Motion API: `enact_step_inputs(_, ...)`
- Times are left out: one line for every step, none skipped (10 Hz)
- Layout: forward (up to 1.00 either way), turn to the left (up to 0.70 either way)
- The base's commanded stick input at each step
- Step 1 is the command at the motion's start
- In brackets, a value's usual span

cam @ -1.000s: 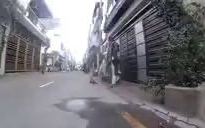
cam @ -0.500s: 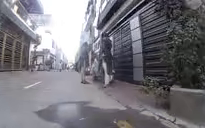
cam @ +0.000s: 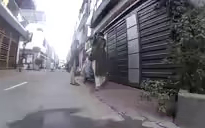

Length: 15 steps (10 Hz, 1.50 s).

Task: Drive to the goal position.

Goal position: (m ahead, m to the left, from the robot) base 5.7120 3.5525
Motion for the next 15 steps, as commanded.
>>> enact_step_inputs(0.70,0.00)
enact_step_inputs(0.70,-0.04)
enact_step_inputs(0.70,-0.22)
enact_step_inputs(0.70,-0.35)
enact_step_inputs(0.70,-0.35)
enact_step_inputs(0.70,-0.35)
enact_step_inputs(0.70,-0.35)
enact_step_inputs(0.70,-0.35)
enact_step_inputs(0.70,-0.35)
enact_step_inputs(0.70,-0.35)
enact_step_inputs(0.70,-0.35)
enact_step_inputs(0.70,-0.35)
enact_step_inputs(0.70,-0.35)
enact_step_inputs(0.70,-0.35)
enact_step_inputs(0.70,-0.35)
